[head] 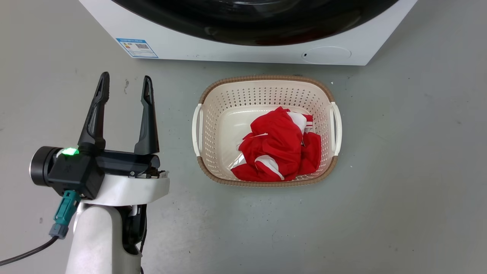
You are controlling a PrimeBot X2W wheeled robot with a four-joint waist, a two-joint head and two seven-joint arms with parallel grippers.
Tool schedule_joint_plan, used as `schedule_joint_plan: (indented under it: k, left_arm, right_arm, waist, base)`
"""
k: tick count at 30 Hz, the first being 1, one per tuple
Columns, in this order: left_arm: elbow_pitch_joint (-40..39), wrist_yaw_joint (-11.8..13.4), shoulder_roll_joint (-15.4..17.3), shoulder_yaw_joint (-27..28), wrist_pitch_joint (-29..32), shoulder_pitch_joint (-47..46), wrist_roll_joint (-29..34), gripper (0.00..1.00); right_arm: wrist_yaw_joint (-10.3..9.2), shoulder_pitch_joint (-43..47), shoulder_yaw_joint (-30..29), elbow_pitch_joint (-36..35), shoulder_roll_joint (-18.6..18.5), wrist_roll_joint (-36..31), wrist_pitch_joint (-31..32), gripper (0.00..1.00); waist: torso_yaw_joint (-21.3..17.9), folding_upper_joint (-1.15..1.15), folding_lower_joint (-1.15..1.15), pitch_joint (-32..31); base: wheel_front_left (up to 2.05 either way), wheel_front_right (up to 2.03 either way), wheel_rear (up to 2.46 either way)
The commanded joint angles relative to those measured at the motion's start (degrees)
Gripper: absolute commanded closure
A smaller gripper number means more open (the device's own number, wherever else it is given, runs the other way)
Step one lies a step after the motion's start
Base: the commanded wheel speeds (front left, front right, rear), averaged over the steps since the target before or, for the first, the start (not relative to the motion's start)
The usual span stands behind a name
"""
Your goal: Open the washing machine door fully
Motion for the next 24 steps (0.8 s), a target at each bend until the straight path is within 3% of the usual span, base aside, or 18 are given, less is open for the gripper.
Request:
schedule_joint_plan:
  k: [1, 11, 12, 13, 15, 19, 24]
  left_arm:
    - [-0.2, 0.2, 0.0, -0.1, -0.1, -0.4, -0.2, 0.00]
    - [0.8, 0.8, 0.0, -0.9, -0.1, 0.3, -1.1, 0.00]
    - [0.9, 0.8, 0.0, -0.9, -0.1, 0.3, -1.1, 0.00]
    - [1.0, 0.8, 0.0, -1.0, -0.1, -0.2, -1.2, 0.00]
    - [1.3, 0.8, 0.0, -1.1, -0.1, -0.1, -1.0, 0.00]
    - [1.7, 0.8, 0.0, -1.5, -0.1, 1.2, -0.5, 0.00]
    - [2.3, 0.9, 0.0, -2.1, -0.1, 2.4, -0.1, 0.00]
  right_arm:
    - [0.00, 0.1, 0.4, 0.6, 2.2, -0.7, -0.1, 1.00]
    - [0.00, 2.2, -1.3, 0.6, 3.1, -0.5, 5.3, 1.00]
    - [0.00, 2.4, -1.4, 0.6, 3.2, -0.5, 6.4, 1.00]
    - [-0.01, 0.7, -1.6, 0.5, 0.5, 0.2, 12.8, 1.00]
    - [-0.01, 1.9, -1.5, 0.5, -0.3, 0.3, 15.7, 1.00]
    - [0.00, 4.9, -1.2, 0.6, 2.6, 0.5, 18.4, 1.00]
    - [0.00, 8.5, -1.2, -1.8, 3.4, 1.6, 22.0, 1.00]
  waist:
    - [0.1, 0.00, 0.00, 0.2]
    - [0.6, 0.00, 0.00, -0.8]
    - [0.6, 0.00, 0.00, -0.9]
    - [0.8, 0.00, 0.00, -1.2]
    - [0.8, 0.00, 0.00, -1.9]
    - [0.2, 0.00, 0.00, -4.2]
    - [-0.2, 0.00, 0.00, -6.7]
  base:
    - [0.00, 0.00, 0.00]
    - [0.00, 0.00, 0.00]
    - [0.00, 0.00, 0.00]
    - [0.00, 0.00, 0.00]
    - [0.00, 0.00, 0.00]
    - [0.00, 0.00, 0.00]
    - [0.00, 0.00, 0.00]
